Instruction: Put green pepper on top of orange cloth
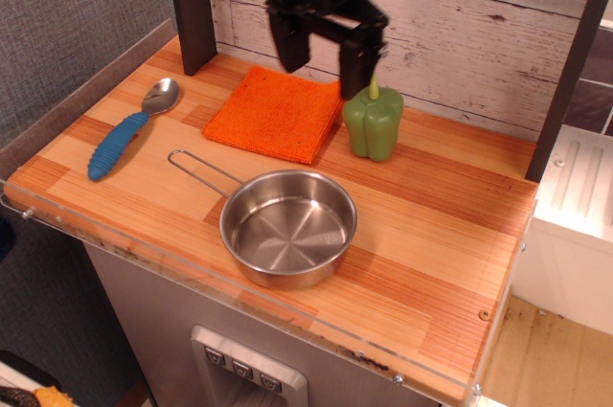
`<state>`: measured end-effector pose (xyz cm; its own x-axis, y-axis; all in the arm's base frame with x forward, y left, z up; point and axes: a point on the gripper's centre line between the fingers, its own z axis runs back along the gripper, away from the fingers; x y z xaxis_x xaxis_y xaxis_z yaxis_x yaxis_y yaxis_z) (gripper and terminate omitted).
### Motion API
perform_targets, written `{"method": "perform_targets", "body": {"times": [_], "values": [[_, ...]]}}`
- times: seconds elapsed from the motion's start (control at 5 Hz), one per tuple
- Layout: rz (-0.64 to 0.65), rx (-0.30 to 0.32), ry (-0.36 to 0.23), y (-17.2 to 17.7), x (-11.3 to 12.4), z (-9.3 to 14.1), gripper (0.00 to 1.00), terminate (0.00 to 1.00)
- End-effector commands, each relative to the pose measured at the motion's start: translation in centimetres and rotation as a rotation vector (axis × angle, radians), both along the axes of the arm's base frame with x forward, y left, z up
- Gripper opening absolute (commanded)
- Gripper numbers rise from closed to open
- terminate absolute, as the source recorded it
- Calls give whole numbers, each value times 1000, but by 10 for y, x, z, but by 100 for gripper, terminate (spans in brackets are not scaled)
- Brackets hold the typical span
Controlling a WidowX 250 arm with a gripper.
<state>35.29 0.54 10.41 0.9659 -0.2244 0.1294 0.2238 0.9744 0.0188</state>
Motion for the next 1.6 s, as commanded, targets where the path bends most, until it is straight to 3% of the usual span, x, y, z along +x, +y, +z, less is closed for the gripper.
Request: {"method": "perform_targets", "body": {"times": [0.0, 0.4, 0.6, 0.8, 1.4], "values": [[56, -12, -26, 7, 35, -3, 100, 0], [37, -1, 33, -2, 40, -34, 100, 0], [0, 1, 33, -10, 38, -39, 100, 0], [-18, 1, 30, -15, 37, -41, 0, 0], [-35, -27, 21, -7, 32, -34, 0, 0]]}}
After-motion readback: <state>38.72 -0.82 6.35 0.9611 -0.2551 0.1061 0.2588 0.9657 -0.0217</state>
